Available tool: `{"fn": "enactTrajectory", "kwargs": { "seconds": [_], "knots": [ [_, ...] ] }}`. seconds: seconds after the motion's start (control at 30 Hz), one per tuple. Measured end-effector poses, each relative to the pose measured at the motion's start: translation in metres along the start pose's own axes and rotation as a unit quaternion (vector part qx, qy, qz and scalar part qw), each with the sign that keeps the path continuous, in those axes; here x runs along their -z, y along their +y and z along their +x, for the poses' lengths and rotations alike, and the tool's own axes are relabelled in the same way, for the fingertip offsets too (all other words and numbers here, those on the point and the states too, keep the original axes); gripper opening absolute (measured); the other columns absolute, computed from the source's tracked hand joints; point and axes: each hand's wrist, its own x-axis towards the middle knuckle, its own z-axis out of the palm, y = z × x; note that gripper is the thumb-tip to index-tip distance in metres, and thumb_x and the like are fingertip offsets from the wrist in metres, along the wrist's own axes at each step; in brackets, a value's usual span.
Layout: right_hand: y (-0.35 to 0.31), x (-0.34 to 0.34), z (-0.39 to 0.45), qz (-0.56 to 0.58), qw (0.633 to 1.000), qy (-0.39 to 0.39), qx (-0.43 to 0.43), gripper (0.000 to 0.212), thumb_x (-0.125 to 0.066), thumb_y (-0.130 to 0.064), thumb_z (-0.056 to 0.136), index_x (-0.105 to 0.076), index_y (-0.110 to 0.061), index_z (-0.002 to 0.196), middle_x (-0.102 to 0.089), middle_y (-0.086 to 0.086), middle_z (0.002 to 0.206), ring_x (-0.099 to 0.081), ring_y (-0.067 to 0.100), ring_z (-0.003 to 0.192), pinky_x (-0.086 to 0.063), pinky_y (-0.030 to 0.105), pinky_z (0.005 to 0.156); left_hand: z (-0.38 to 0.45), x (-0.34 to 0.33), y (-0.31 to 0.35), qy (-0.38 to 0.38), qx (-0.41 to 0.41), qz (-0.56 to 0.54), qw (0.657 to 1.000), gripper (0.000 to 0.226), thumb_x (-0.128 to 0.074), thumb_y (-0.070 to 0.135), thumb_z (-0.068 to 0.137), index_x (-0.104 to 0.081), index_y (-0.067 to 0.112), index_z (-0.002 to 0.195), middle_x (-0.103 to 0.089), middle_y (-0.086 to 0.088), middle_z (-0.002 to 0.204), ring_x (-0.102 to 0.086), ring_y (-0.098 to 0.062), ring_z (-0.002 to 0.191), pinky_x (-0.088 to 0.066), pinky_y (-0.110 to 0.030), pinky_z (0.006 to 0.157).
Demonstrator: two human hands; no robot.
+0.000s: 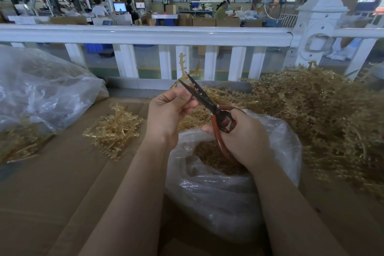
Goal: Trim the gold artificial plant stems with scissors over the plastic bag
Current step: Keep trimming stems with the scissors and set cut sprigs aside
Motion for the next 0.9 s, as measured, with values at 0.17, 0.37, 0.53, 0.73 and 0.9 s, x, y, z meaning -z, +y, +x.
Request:
{"fn": "enactTrajectory", "kwargs": {
  "seconds": [0.17,0.37,0.53,0.73,0.9],
  "knots": [
    [-0.0014,0.0001,0.0004,-0.006,1.0,0.0,0.001,0.08,-0.047,-0.094,0.058,-0.066,-0.023,0.086,-0.066,-0.013,0.076,-0.061,0.003,0.073,-0.054,0.03,0.067,0.0004,0.0003,-0.0008,0.0,-0.007,0.004,1.0,0.012,-0.062,0.008,0.094,-0.074,0.009,0.095,-0.07,0.0,0.07,-0.061,-0.009,0.064,-0.051,-0.018,0.064],
    [-0.0018,0.0018,0.0005,-0.016,1.0,0.003,0.005,0.074,-0.048,-0.093,0.06,-0.065,-0.028,0.092,-0.066,-0.016,0.081,-0.063,0.006,0.079,-0.054,0.03,0.069,0.0015,0.0006,-0.0029,-0.01,0.019,0.006,1.0,0.017,-0.069,0.019,0.083,-0.075,0.01,0.097,-0.072,-0.002,0.073,-0.064,-0.01,0.068,-0.051,-0.019,0.064],
    [-0.0022,0.0034,-0.0001,-0.024,0.999,0.022,0.018,0.067,-0.045,-0.094,0.061,-0.057,-0.034,0.086,-0.061,-0.021,0.079,-0.06,0.006,0.079,-0.047,0.027,0.066,0.0016,0.0002,-0.0051,-0.029,0.042,0.005,0.999,0.023,-0.071,0.024,0.076,-0.075,0.011,0.095,-0.075,-0.003,0.079,-0.068,-0.01,0.071,-0.051,-0.017,0.064],
    [-0.0001,0.0024,0.0,-0.028,0.999,0.025,0.023,0.072,-0.046,-0.092,0.062,-0.06,-0.025,0.082,-0.064,-0.015,0.077,-0.061,0.009,0.075,-0.052,0.03,0.066,0.0011,0.0002,-0.005,-0.032,0.041,0.006,0.999,0.017,-0.071,0.023,0.076,-0.075,0.013,0.089,-0.074,-0.002,0.076,-0.067,-0.01,0.069,-0.051,-0.018,0.063],
    [0.0016,0.0006,0.0003,-0.012,1.0,0.015,0.009,0.073,-0.05,-0.091,0.061,-0.064,-0.023,0.084,-0.067,-0.013,0.078,-0.063,0.007,0.075,-0.055,0.031,0.069,0.0011,-0.0006,-0.0047,-0.025,0.038,0.007,0.999,0.018,-0.072,0.025,0.077,-0.075,0.013,0.09,-0.073,-0.002,0.078,-0.066,-0.011,0.069,-0.049,-0.018,0.062]
  ]
}}
